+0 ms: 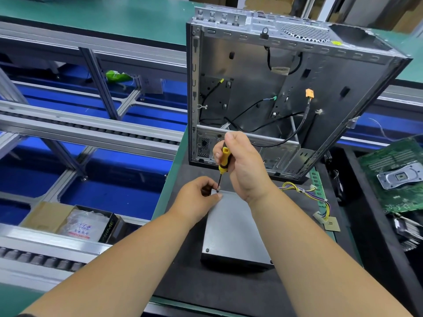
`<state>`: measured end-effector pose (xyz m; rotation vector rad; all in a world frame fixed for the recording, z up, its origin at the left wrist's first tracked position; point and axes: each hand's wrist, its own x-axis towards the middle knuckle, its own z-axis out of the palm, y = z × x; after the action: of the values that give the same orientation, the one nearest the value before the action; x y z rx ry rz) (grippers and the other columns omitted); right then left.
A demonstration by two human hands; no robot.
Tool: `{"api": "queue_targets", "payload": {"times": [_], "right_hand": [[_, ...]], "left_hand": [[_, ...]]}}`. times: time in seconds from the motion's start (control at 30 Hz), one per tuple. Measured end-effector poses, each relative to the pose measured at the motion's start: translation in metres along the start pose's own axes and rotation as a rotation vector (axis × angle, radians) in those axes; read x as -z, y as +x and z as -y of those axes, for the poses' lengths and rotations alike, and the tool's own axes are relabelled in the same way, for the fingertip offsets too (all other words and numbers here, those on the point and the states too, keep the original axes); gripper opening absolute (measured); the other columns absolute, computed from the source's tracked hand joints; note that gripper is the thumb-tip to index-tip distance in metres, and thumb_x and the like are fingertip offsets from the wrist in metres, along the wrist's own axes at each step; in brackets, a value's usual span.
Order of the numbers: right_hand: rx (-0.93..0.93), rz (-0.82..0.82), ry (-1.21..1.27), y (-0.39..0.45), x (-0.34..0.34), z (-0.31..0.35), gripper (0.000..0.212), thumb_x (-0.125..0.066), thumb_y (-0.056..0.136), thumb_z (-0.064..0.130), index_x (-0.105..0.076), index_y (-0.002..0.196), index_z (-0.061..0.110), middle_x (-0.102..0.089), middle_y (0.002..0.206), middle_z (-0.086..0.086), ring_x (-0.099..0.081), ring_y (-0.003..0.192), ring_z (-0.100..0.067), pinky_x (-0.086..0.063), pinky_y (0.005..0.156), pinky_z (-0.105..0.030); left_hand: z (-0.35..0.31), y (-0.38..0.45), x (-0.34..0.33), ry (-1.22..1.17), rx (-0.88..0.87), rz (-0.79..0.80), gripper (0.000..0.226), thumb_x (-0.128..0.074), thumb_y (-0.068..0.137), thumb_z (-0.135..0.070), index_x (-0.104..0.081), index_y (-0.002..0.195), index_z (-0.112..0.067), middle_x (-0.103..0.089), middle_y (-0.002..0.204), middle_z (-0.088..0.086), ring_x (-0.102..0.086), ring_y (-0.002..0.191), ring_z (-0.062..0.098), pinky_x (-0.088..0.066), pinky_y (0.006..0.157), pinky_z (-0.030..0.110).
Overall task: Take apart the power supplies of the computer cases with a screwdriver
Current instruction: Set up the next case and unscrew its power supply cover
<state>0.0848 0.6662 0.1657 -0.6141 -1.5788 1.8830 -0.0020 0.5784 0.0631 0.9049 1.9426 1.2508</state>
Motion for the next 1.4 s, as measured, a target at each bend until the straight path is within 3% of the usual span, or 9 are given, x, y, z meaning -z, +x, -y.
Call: {"api": "queue_targets", "payload": {"times": [0.23,0.43,0.5,0.63,0.83,1.03,1.2,1.3,1.4], "right_hand": [[-0.064,-0.03,0.013,0.001,0.009,0.006,0.036,-0.038,0.109,0.024,-0.064,0.088,0.011,-0.062,0.076,0.004,-0.058,0.074,-0.014,-0.047,0.083,-0.035],[-0.05,0.012,0.127,0.001,-0.001,0.003,0.053,-0.024,0.109,0.038,-0.056,0.082,0.006,-0.044,0.06,-0.001,-0.038,0.059,-0.013,-0.035,0.062,-0.026],[-0.038,0.028,0.124,0.0,-0.001,0.002,0.044,-0.031,0.108,0.041,-0.048,0.082,0.01,-0.041,0.063,-0.002,-0.036,0.059,-0.014,-0.034,0.063,-0.027],[0.003,-0.008,0.06,-0.003,0.003,0.0,0.021,-0.047,0.103,0.024,-0.043,0.085,0.014,-0.05,0.073,-0.002,-0.044,0.068,-0.017,-0.04,0.071,-0.029],[-0.032,-0.07,0.028,-0.002,0.014,-0.001,0.024,-0.052,0.097,0.035,-0.065,0.088,0.017,-0.064,0.077,0.008,-0.062,0.074,-0.012,-0.048,0.076,-0.03],[0.005,-0.053,0.166,0.0,0.003,-0.007,0.052,-0.026,0.11,0.032,-0.066,0.087,0.008,-0.046,0.062,-0.001,-0.042,0.059,-0.012,-0.038,0.063,-0.025],[-0.007,-0.024,0.175,0.002,0.0,-0.006,0.037,-0.027,0.109,0.036,-0.047,0.089,0.011,-0.04,0.061,0.001,-0.033,0.059,-0.014,-0.032,0.062,-0.028],[0.012,0.015,0.084,0.001,0.003,-0.007,0.027,-0.039,0.108,0.025,-0.041,0.083,0.015,-0.044,0.067,-0.001,-0.038,0.065,-0.018,-0.034,0.068,-0.029],[0.007,0.055,0.095,-0.002,0.008,-0.005,0.022,-0.048,0.097,0.032,-0.046,0.083,0.015,-0.053,0.074,-0.002,-0.049,0.07,-0.019,-0.04,0.074,-0.031]], "left_hand": [[0.002,0.001,-0.001,-0.007,0.005,-0.011,0.014,-0.078,0.082,-0.022,-0.068,0.083,-0.031,-0.066,0.078,-0.007,-0.06,0.073,0.007,-0.047,0.068,0.022],[0.0,0.001,-0.003,-0.01,-0.011,-0.016,0.015,-0.078,0.082,-0.02,-0.067,0.082,-0.03,-0.066,0.077,-0.005,-0.057,0.069,0.006,-0.048,0.067,0.021],[0.001,0.001,-0.003,-0.01,-0.018,-0.017,0.017,-0.079,0.081,-0.02,-0.067,0.08,-0.031,-0.064,0.074,-0.01,-0.055,0.066,0.003,-0.046,0.066,0.017],[0.002,0.001,-0.003,-0.025,-0.015,-0.014,0.016,-0.078,0.082,-0.019,-0.067,0.081,-0.03,-0.062,0.071,-0.012,-0.054,0.064,0.002,-0.043,0.063,0.017],[0.0,0.0,-0.003,-0.01,-0.01,-0.011,0.014,-0.077,0.083,-0.019,-0.067,0.084,-0.03,-0.062,0.075,-0.008,-0.054,0.067,0.005,-0.042,0.064,0.016],[-0.002,-0.003,-0.002,0.047,-0.016,-0.017,0.014,-0.077,0.083,-0.023,-0.066,0.086,-0.032,-0.061,0.072,-0.014,-0.052,0.06,-0.003,-0.04,0.061,0.014],[-0.006,-0.003,0.003,0.178,-0.073,-0.012,0.013,-0.075,0.083,-0.029,-0.063,0.082,-0.033,-0.061,0.072,-0.015,-0.054,0.066,0.001,-0.042,0.065,0.02],[-0.011,-0.002,0.007,0.254,-0.084,-0.027,0.013,-0.076,0.083,-0.032,-0.064,0.078,-0.035,-0.065,0.076,-0.015,-0.06,0.076,0.001,-0.044,0.067,0.02],[-0.017,0.001,0.01,0.327,-0.091,-0.033,0.018,-0.078,0.081,-0.033,-0.063,0.072,-0.038,-0.066,0.075,-0.017,-0.06,0.076,0.0,-0.041,0.065,0.017]]}}
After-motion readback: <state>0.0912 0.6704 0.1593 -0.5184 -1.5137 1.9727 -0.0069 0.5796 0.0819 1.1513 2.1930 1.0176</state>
